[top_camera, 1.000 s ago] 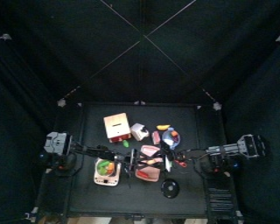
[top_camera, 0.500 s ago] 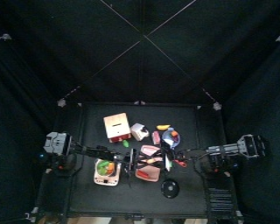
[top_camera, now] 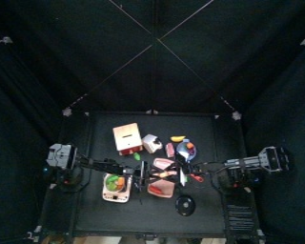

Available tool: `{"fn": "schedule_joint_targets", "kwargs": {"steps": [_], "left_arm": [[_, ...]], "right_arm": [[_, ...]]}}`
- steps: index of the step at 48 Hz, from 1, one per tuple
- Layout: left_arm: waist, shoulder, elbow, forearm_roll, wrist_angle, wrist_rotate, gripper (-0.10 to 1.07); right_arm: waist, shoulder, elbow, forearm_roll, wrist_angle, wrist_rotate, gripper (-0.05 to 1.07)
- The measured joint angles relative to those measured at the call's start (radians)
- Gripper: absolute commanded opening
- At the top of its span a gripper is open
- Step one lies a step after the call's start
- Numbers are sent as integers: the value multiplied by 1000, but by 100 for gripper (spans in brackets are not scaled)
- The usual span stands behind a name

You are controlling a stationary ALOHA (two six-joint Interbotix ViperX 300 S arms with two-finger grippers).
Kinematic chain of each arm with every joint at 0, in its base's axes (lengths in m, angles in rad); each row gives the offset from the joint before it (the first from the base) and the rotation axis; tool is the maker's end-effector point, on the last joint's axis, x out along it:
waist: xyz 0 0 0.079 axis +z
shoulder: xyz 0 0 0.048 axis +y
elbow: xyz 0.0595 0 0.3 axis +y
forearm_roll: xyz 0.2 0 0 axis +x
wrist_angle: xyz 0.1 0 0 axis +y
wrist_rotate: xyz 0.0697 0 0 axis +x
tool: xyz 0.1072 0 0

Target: Peel eggshell half

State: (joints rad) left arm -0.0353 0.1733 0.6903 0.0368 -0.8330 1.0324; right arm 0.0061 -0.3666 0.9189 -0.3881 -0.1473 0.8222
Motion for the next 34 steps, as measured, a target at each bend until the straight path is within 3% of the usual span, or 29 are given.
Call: {"fn": "schedule_joint_targets", "kwargs": {"steps": [34], "left_arm": [[0, -3, 28, -2, 2, -5, 58]], "right_arm": [[0, -6, 25, 21, 51, 0, 48]]}}
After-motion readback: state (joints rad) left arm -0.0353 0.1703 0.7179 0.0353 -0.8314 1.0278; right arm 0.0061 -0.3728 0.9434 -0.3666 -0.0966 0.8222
